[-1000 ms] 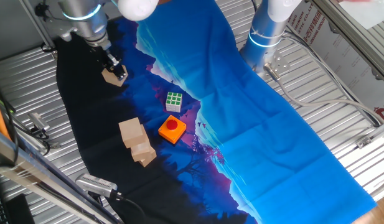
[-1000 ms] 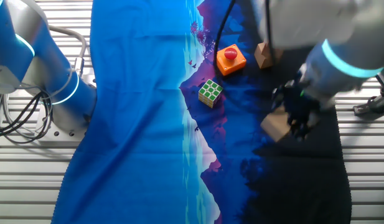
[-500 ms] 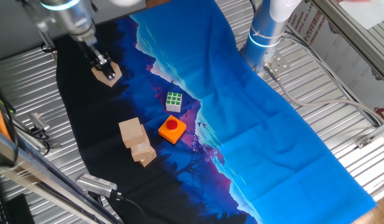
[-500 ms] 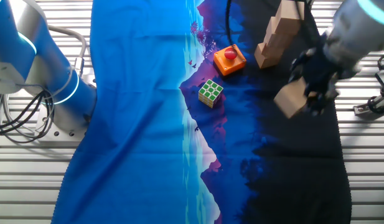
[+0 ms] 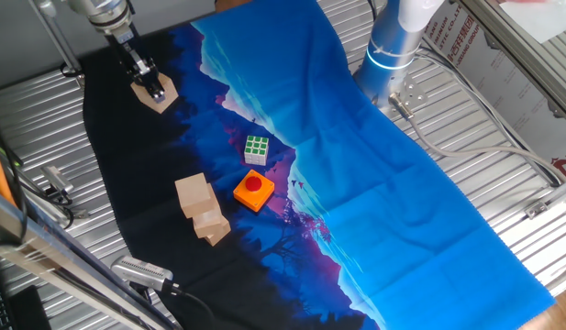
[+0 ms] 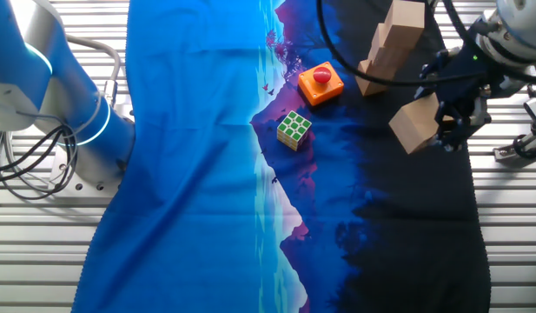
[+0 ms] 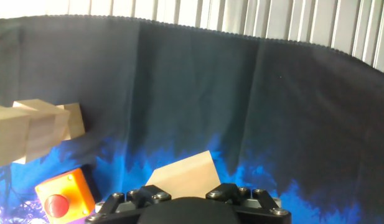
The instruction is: Stack the blocks in a vertical line of five
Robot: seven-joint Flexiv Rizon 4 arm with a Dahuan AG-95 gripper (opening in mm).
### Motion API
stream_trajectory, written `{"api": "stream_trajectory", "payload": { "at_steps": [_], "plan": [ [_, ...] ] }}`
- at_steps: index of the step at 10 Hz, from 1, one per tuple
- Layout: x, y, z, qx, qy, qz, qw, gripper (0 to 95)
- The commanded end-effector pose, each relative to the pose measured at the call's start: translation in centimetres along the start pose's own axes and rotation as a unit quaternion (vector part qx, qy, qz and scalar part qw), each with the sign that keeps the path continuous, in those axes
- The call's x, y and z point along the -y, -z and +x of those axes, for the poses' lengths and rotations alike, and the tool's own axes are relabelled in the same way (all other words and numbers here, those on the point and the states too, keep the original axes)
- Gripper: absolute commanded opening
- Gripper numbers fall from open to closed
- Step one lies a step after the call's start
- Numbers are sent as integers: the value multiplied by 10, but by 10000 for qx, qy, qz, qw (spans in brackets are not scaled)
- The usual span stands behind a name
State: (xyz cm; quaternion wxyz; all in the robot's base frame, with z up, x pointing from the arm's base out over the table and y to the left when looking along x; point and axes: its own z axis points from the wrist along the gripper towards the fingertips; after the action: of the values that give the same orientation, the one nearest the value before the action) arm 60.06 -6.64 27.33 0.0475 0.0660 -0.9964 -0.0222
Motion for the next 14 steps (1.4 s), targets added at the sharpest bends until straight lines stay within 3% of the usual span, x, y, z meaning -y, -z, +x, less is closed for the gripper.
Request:
{"api": "stream_trajectory", "payload": {
  "at_steps": [1,5,6,7,12,14],
  "plan": [
    [0,1,-2,-28,12,31,10000,0],
    [0,1,-2,-125,90,106,9998,0],
    [0,1,-2,-275,350,414,9982,0],
    [0,1,-2,-298,443,441,9976,0],
    [0,1,-2,-336,757,220,9963,0],
    [0,1,-2,-208,731,251,9968,0]
  ]
}}
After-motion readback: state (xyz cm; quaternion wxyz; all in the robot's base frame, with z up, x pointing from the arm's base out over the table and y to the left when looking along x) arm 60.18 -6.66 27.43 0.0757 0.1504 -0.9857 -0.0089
